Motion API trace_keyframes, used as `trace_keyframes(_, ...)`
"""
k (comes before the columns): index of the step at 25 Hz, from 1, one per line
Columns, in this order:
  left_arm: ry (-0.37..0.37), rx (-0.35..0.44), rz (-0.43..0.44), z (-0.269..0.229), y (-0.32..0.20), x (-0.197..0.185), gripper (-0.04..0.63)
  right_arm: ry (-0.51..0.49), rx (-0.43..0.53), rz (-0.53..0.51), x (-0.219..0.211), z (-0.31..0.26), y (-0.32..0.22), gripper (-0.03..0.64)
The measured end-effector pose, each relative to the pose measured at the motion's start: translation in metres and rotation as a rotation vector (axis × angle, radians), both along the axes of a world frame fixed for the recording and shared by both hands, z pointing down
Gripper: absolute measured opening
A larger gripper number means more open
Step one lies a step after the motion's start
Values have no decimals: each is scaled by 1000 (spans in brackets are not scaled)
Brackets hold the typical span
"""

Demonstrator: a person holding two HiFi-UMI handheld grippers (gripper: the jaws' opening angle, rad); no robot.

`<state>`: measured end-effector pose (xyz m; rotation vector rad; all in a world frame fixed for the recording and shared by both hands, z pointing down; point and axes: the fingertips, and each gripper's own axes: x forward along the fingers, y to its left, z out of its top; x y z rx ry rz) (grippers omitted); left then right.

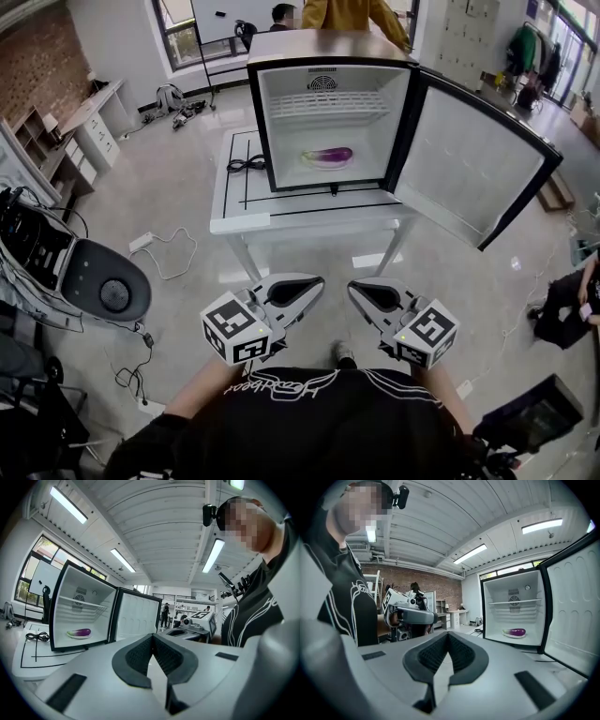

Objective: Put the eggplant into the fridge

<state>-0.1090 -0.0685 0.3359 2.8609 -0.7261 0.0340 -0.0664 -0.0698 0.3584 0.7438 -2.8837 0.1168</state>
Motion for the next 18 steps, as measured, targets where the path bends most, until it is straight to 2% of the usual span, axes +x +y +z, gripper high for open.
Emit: trace_keyframes(18,6,-14,7,3,-1,0,8,-3,6,10,-1,-4,-1,8)
